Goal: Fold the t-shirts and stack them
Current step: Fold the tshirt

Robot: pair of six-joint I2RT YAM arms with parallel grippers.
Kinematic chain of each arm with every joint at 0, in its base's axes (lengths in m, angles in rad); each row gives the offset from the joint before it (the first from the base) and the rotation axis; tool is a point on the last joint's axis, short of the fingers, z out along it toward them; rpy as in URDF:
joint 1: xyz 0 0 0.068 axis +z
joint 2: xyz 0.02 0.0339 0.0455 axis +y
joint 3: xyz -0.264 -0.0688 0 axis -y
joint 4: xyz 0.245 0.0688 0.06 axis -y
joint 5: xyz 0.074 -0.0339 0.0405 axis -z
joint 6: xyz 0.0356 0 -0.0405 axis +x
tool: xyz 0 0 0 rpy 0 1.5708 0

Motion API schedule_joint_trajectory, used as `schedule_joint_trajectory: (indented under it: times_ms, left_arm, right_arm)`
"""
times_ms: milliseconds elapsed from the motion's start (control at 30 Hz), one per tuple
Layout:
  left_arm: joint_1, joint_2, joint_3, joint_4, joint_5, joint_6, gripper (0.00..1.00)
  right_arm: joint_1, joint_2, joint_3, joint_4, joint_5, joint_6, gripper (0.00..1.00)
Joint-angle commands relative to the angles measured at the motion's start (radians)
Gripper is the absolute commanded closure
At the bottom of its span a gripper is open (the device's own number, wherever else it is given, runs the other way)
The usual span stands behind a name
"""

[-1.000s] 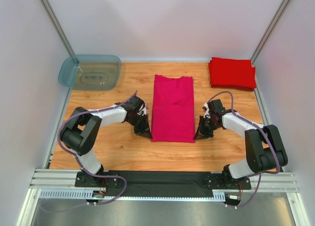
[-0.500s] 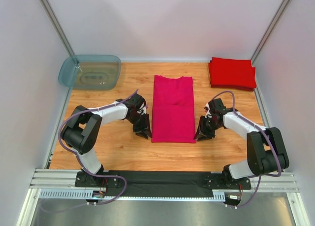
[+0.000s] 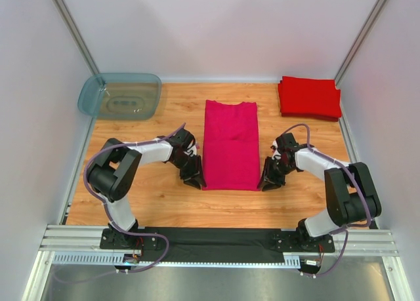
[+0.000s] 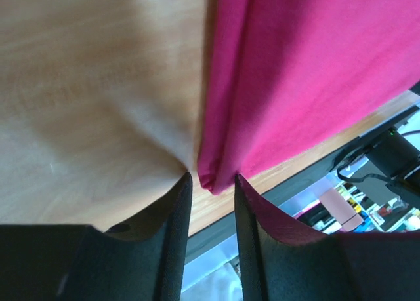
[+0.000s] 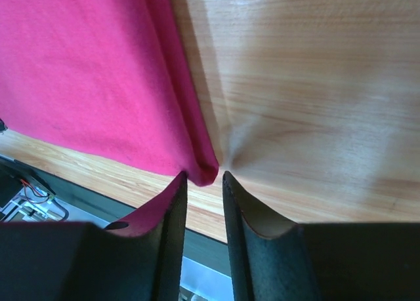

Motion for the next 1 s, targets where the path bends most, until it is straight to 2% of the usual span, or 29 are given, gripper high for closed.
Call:
schedule_joint_trajectory:
  times_ms: [0,100,167,200,233,300,567,767,967]
  left_arm:
    - [-0.004,0.037,0.005,0.032,0.015,-0.014,0.62]
    - [-0.004,0.054,0.022,0.02,0.006,-0.012,0.71]
    - [-0.004,0.06,0.03,0.002,-0.008,-0.006,0.85]
    - [-0.004,0.058,0.037,-0.003,-0.011,-0.003,0.9]
    - [-0.004,0.057,0.042,-0.017,-0.014,-0.001,1.0]
    - [-0.004,0.045,0.05,-0.032,-0.02,0.003,1.0]
    - [-0.021,-0.072,0.031,-0.121,-0.053,-0.015,1.0]
    - [-0.067,-0.164,-0.009,-0.129,-0.052,-0.057,1.0]
    - [-0.105,-0.291,-0.036,-0.216,-0.088,-0.109,1.0]
  right_arm:
    - [0.004,0.027,-0.011,0.049,-0.007,0.013,0.73]
    - [0.004,0.046,-0.012,0.052,0.013,0.013,0.78]
    - [0.004,0.044,-0.019,0.05,0.021,0.007,0.81]
    - [0.004,0.041,-0.02,0.05,0.021,0.004,0.89]
    - [0.004,0.034,-0.022,0.049,0.024,0.001,0.93]
    - [0.002,0.02,-0.022,0.035,0.03,-0.005,1.0]
    - [0.021,-0.134,-0.031,-0.054,0.051,0.037,1.0]
    - [0.082,-0.284,-0.078,-0.121,0.085,0.135,1.0]
    - [0.197,-0.488,-0.088,-0.218,0.149,0.244,1.0]
